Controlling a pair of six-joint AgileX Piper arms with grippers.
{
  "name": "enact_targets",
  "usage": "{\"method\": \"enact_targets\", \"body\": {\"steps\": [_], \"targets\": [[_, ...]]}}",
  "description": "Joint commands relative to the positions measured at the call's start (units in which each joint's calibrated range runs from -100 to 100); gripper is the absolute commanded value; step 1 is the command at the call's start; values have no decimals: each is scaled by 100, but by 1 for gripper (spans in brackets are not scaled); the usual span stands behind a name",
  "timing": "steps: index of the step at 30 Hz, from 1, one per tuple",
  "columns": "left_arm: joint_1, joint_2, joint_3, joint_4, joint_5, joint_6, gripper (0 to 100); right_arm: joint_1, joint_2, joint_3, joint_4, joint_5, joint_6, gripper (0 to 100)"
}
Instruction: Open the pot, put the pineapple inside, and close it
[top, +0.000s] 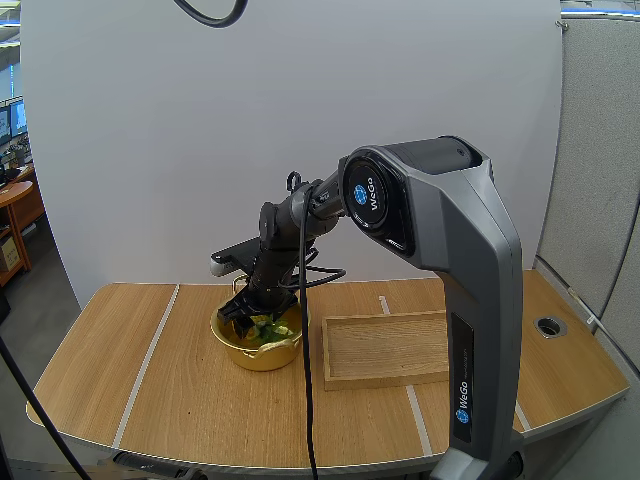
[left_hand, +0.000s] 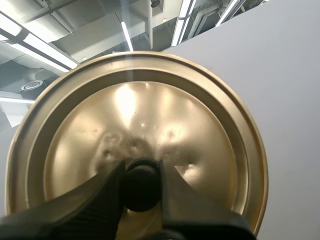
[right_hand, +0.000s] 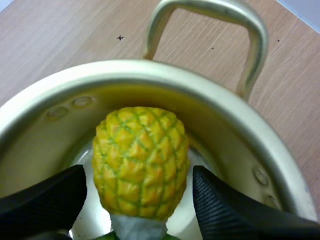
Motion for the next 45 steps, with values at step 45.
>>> {"method": "enact_targets", "body": {"steps": [45], "targets": [[-15, -31, -37, 63, -204, -58, 0, 18, -7303, 1373, -154, 4075, 615, 100]]}}
